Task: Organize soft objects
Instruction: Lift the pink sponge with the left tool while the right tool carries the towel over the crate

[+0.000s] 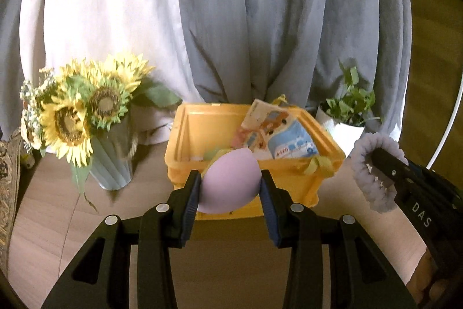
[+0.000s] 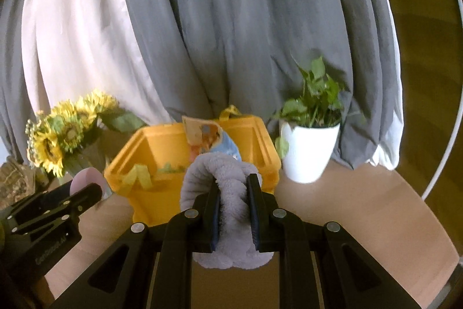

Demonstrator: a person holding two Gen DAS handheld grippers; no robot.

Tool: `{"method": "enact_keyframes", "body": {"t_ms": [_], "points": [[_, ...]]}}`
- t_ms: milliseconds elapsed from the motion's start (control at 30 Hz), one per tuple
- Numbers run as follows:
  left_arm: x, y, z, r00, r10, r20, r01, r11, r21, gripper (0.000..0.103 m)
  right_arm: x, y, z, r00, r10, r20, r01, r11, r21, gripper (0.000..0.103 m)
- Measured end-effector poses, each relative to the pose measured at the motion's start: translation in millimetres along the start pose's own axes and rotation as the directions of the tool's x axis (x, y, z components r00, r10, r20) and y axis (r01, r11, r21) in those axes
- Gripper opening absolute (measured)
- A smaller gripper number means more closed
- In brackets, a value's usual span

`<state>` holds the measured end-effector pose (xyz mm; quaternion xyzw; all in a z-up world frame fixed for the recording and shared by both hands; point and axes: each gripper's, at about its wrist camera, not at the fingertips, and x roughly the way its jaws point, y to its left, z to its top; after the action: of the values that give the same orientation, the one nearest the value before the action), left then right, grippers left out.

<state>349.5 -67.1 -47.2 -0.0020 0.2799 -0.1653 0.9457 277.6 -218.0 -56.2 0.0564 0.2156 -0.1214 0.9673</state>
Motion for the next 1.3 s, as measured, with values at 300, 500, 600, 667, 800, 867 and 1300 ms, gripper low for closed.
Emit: {"method": "enact_keyframes", "body": {"t_ms": [300, 500, 600, 667, 800, 867, 1300], "points": [[6, 0, 28, 1.000, 0.029, 0.011, -0.029, 0.999, -0.014, 0.040, 10, 1, 32, 0.999, 0.043, 0.029, -0.043, 0.999, -0.023, 0.018], [21, 0, 46, 0.999, 0.036, 0.005, -0.036, 0.999, -0.020, 0.040, 25, 3, 52, 0.997, 0.072, 0.029, -0.071, 0.997, -0.039, 0.018], [31, 1, 53, 0.999, 0.036, 0.008, -0.036, 0.999, -0.022, 0.040, 34, 5, 59, 0.996, 0.082, 0.026, -0.080, 0.996, -0.047, 0.018], [40, 1, 57, 0.999, 0.038, 0.006, -0.038, 0.999, -0.024, 0.040, 41, 6, 63, 0.996, 0.088, 0.023, -0.087, 0.995, -0.052, 0.018], [57, 1, 62, 0.999, 0.038, -0.001, -0.038, 0.999, -0.022, 0.040, 61, 8, 71, 0.995, 0.097, 0.016, -0.095, 0.993, -0.068, 0.018], [66, 2, 63, 0.999, 0.045, -0.006, -0.045, 0.999, -0.019, 0.040, 70, 9, 73, 0.995, 0.104, 0.010, -0.103, 0.992, -0.069, 0.018], [106, 5, 68, 0.999, 0.027, -0.039, -0.028, 0.999, -0.026, 0.040, 120, 15, 70, 0.993, 0.109, -0.052, -0.112, 0.991, -0.070, 0.018]]}}
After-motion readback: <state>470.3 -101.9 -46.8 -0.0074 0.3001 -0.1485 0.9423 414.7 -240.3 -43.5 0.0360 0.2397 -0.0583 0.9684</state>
